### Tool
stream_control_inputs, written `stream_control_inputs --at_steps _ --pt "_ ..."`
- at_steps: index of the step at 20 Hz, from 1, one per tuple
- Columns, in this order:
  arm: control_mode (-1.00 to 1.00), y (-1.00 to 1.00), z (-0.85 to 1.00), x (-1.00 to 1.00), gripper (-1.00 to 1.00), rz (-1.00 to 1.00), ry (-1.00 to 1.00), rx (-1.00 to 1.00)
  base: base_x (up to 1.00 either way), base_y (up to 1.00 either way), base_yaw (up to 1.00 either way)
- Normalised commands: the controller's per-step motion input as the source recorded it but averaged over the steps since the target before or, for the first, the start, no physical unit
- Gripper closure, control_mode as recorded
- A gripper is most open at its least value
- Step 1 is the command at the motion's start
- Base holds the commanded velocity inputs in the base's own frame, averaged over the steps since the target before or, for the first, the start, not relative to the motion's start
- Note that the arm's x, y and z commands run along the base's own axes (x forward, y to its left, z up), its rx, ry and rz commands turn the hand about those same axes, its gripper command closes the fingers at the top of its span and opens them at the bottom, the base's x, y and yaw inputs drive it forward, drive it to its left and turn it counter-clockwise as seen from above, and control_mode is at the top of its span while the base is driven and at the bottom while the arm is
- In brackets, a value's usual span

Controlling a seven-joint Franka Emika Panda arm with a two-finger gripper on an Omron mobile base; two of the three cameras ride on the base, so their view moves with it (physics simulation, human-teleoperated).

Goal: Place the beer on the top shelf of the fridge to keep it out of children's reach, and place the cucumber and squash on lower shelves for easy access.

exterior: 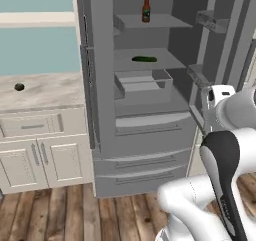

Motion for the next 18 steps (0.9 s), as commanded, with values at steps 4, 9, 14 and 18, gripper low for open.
stream_control_inputs --at_steps 4,9,14,18 --pt "1.0 0.0 0.0 0.0 -1.0 0.0 0.0 0.0 -0.02 0.94 0.05" --pt "1.0 0.0 0.0 0.0 -1.0 0.0 0.0 0.0 0.0 1.0 0.05" --pt "1.0 0.0 0.0 0.0 -1.0 0.0 0.0 0.0 0.01 1.0 0.05" --pt "1.0 0.0 0.0 0.0 -1.0 0.0 0.0 0.0 0.13 0.94 0.05"
